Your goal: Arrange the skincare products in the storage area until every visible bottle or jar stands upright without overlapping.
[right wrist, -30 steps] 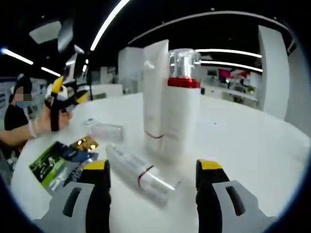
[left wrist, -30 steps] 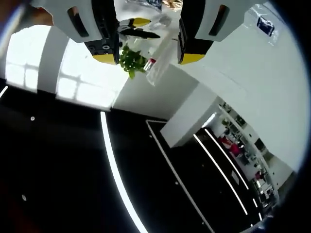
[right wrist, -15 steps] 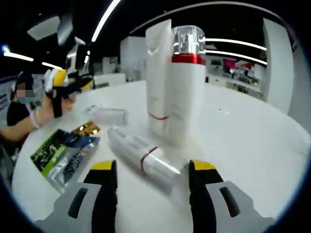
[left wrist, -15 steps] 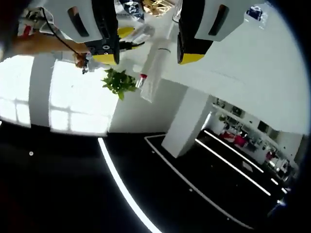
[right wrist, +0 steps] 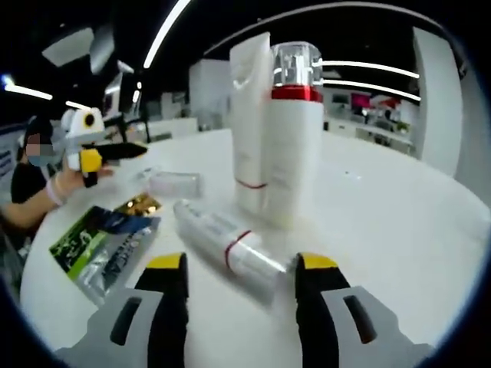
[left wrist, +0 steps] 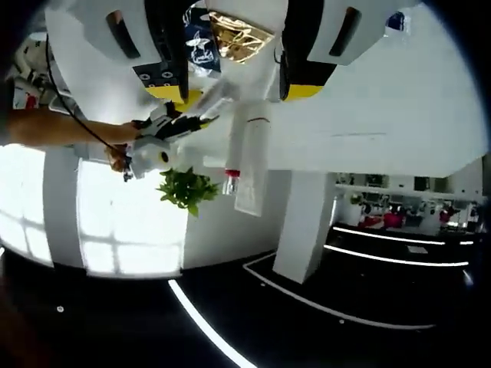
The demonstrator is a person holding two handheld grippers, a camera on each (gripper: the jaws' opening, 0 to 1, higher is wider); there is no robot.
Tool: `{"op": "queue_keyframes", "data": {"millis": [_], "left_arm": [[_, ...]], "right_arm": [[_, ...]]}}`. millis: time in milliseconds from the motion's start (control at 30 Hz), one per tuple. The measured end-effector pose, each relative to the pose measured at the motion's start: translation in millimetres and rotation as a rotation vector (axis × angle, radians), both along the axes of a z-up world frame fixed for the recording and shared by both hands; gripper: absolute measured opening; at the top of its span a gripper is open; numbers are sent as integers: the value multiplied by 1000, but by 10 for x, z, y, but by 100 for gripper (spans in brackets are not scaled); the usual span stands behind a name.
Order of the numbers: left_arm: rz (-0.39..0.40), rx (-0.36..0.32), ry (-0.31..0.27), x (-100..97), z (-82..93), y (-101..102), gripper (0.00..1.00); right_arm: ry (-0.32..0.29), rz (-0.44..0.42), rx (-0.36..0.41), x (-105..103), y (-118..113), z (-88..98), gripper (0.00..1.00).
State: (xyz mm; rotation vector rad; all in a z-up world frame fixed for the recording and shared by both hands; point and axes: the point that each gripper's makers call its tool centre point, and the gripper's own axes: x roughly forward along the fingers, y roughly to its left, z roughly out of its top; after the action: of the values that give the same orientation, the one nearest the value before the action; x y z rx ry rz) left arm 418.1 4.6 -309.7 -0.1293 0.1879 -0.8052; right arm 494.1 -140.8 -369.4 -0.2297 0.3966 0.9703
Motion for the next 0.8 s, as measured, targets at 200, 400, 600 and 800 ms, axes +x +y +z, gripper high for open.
{"op": "queue_keyframes", "data": {"millis": [200, 400, 600, 800], "left_arm": [[-3, 111, 23, -52, -123, -40, 52], [-8, 88, 56, -41, -167, -37, 52], [3, 98, 53, -36, -186, -31, 52], [16, 101, 71, -8, -237, 1, 52]], "right_arm": [[11, -3, 19, -16, -49, 15, 44], [19, -2, 4, -33, -42, -6, 38], [2, -9, 45, 23, 41, -14, 25], [-26, 3, 15, -9, 79, -13, 21]]}}
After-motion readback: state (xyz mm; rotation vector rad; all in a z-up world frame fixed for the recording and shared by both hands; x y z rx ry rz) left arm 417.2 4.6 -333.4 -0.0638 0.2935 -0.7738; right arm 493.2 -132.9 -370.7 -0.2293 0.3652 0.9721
